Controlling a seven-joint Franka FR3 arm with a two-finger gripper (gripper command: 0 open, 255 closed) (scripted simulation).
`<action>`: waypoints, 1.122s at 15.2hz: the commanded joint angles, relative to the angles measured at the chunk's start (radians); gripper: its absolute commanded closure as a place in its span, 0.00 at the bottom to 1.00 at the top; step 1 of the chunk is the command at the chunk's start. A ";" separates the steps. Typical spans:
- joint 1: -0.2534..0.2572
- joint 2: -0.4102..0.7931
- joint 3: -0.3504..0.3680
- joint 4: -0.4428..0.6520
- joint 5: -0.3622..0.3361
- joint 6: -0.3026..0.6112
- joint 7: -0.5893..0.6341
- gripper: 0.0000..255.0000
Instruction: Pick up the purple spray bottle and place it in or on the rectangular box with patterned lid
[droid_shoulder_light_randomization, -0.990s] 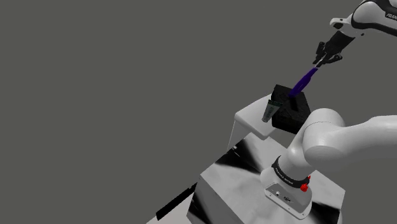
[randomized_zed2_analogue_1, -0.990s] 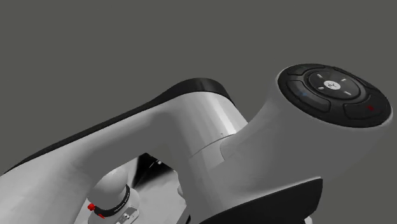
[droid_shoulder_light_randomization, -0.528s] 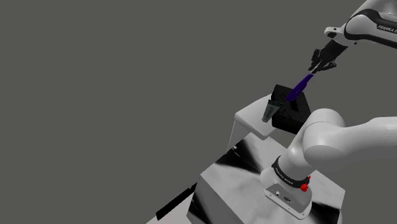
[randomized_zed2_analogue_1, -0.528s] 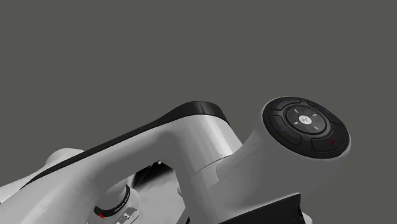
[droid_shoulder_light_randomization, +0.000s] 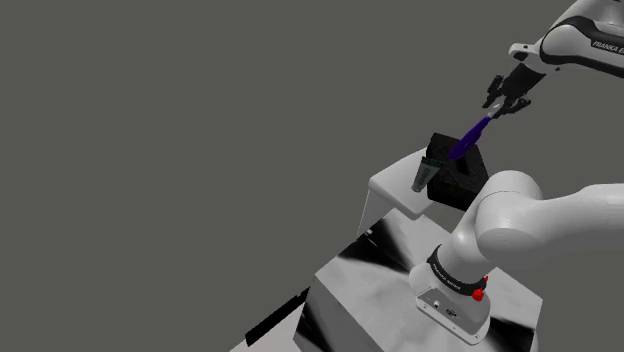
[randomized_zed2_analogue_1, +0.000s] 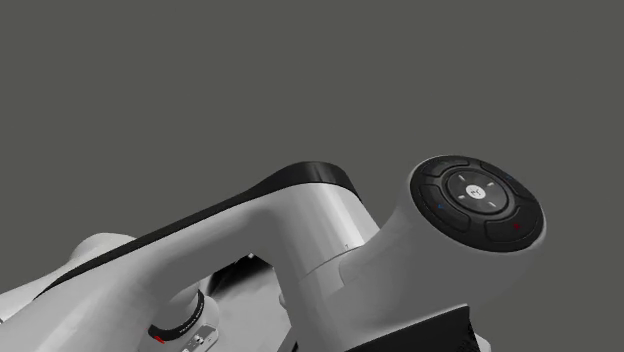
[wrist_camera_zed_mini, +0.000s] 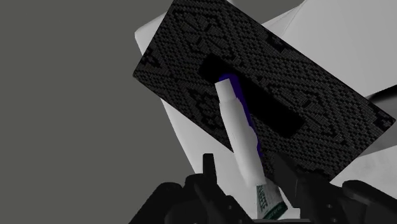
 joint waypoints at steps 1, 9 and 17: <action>0.000 0.000 -0.001 -0.001 0.000 0.000 0.000 0.00; -0.015 0.008 0.077 0.086 0.050 -0.106 -0.023 0.00; -0.014 0.008 0.077 0.086 0.050 -0.106 -0.023 0.00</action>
